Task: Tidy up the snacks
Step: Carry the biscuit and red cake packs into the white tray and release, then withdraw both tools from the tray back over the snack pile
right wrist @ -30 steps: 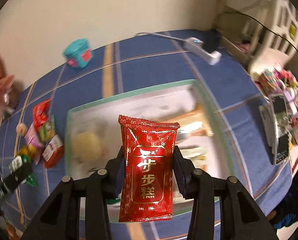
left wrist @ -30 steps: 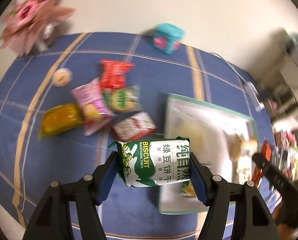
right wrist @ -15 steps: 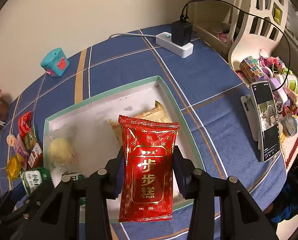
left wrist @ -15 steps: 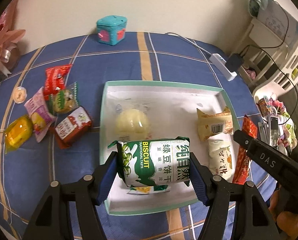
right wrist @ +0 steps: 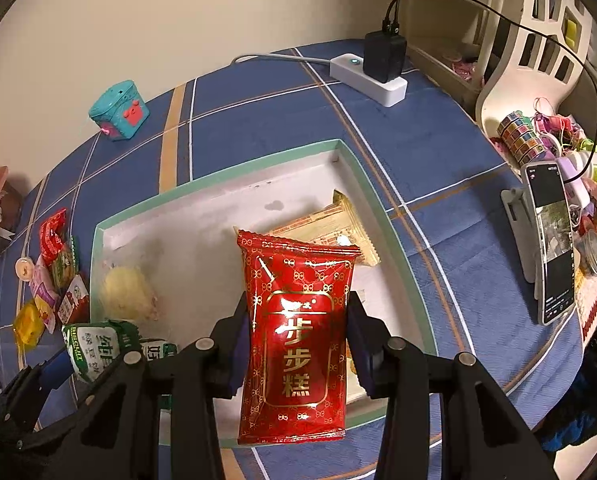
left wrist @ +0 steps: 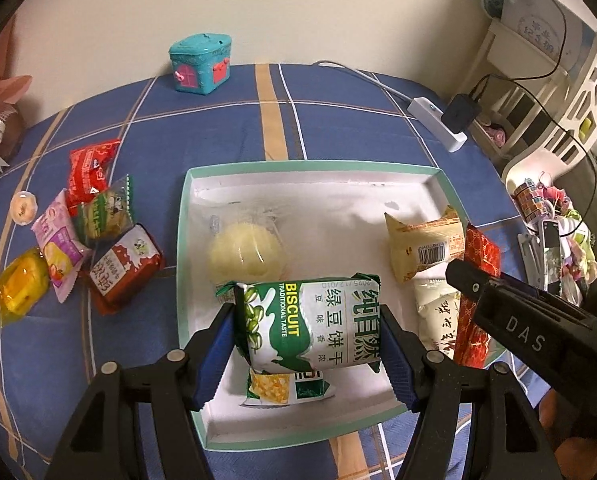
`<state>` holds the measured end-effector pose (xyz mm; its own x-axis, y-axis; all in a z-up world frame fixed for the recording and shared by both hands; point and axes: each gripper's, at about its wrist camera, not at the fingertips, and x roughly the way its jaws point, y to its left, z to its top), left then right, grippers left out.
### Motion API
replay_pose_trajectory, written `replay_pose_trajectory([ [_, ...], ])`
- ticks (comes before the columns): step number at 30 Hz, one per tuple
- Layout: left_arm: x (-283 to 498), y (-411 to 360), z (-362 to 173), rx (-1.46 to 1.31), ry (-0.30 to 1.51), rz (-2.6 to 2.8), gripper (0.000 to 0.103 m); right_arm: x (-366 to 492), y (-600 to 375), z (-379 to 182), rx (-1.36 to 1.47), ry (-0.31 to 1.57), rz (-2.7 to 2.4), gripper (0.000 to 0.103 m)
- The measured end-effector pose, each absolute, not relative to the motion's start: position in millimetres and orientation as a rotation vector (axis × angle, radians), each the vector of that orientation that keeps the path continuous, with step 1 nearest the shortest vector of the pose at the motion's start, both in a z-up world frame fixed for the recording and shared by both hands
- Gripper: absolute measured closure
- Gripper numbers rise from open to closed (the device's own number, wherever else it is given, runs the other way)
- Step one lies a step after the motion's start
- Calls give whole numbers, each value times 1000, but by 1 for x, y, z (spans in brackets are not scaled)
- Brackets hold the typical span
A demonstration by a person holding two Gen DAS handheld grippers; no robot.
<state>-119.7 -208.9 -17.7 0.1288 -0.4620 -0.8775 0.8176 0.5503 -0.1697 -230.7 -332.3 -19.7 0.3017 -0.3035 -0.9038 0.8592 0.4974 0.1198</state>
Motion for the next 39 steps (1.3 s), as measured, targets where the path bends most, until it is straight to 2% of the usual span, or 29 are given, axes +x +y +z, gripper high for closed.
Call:
replay_pose_trajectory([
  [13, -117, -208, -15, 436, 1056, -921, 21, -224, -329, -20, 674, 985, -851, 57],
  [17, -116, -207, -15, 446, 1058, -908, 21, -221, -328, -20, 665, 999, -856, 51],
  [25, -109, -203, -18, 464, 1056, -855, 19, -216, -324, -21, 636, 1032, -863, 44],
  [27, -106, -200, -18, 462, 1057, -836, 18, -216, -323, -20, 630, 1040, -870, 36],
  [29, -102, -198, -18, 451, 1066, -822, 18, -215, -322, -19, 627, 1041, -869, 33],
  [39, -79, -179, -8, 384, 1061, -736, 18, -205, -311, -16, 582, 1071, -842, 33],
])
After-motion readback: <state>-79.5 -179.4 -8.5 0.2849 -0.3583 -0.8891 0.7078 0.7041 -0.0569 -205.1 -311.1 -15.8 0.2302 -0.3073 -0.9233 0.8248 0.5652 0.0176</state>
